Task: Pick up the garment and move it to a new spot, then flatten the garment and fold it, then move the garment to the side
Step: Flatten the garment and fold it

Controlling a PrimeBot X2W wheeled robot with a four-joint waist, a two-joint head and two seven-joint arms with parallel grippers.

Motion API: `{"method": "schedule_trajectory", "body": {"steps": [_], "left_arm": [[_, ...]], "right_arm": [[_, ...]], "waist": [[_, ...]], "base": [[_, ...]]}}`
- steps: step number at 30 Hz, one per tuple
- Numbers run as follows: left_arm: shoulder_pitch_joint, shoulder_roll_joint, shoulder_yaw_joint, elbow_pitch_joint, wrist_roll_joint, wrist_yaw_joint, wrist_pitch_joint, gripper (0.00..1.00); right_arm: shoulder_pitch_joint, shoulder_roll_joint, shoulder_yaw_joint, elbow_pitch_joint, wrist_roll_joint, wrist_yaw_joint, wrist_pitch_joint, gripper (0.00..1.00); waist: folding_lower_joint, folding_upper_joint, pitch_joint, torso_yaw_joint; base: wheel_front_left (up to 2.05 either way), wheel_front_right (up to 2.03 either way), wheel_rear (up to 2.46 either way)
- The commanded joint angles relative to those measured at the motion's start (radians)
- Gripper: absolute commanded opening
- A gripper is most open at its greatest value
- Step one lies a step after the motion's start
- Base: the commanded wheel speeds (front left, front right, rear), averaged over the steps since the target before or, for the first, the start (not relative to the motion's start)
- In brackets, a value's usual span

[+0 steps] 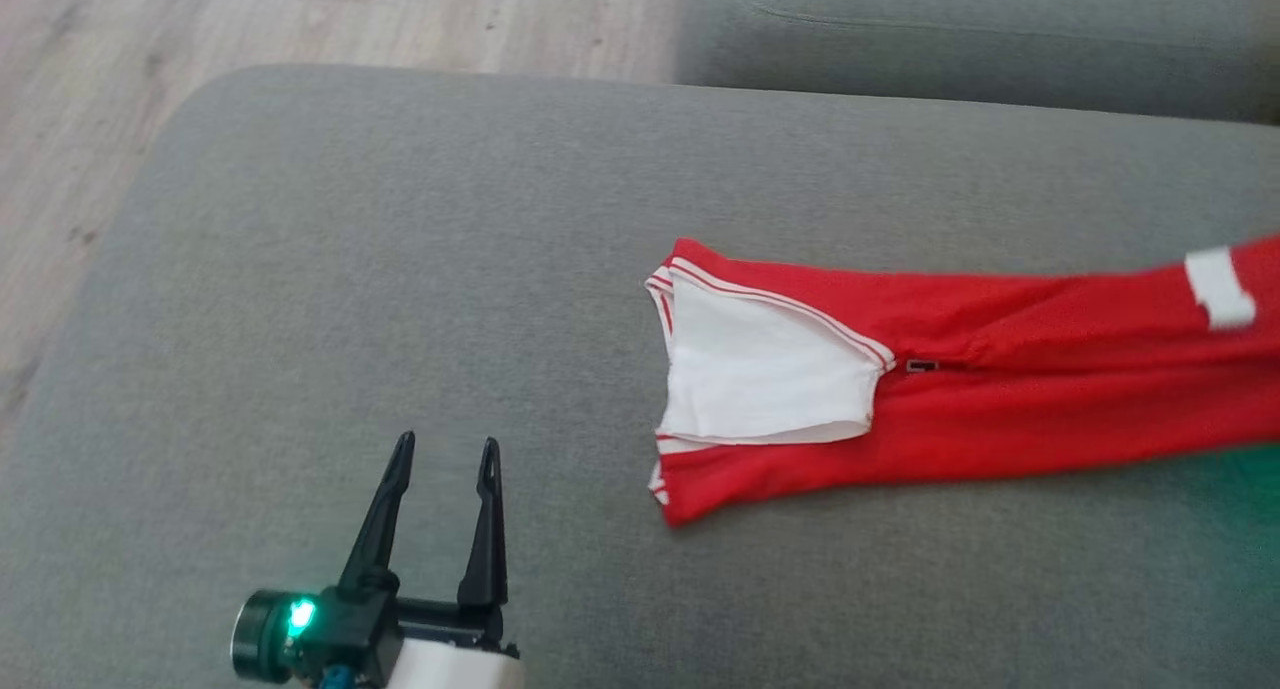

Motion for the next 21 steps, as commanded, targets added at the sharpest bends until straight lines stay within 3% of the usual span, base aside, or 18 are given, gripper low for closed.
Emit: {"method": "schedule_trajectory", "body": {"steps": [1,6,12,13,21], "left_arm": [[-0.008,-0.009,0.048,-0.022,0.017,-0.01,-0.009,1.0],[-0.009,-0.024,0.066,-0.014,0.03,-0.028,-0.009,1.0],[-0.012,-0.043,0.072,0.002,0.043,-0.052,-0.009,1.0],[-0.012,-0.043,0.072,0.002,0.043,-0.052,-0.009,1.0],[-0.028,-0.064,0.074,0.022,0.057,-0.083,-0.01,1.0]], "right_arm": [[-0.027,-0.047,0.014,-0.1,0.028,-0.001,0.019,0.0],[-0.003,-0.007,0.02,-0.388,0.103,-0.001,0.092,0.0],[0.073,0.136,0.042,-0.696,0.099,-0.001,0.195,0.0],[0.073,0.136,0.042,-0.696,0.099,-0.001,0.195,0.0],[0.147,0.364,0.109,-0.83,0.004,-0.001,0.312,0.0]], "waist": [[-0.0001,-0.0001,-0.002,-0.02],[-0.0001,-0.0001,-0.005,-0.037],[-0.0001,-0.0001,-0.013,-0.024],[-0.0001,-0.0001,-0.013,-0.024],[-0.0001,-0.0001,-0.009,0.049]], "base": [[0.0,0.0,0.0],[0.0,0.0,0.0],[0.0,0.0,0.0],[0.0,0.0,0.0],[0.0,0.0,0.0]]}}
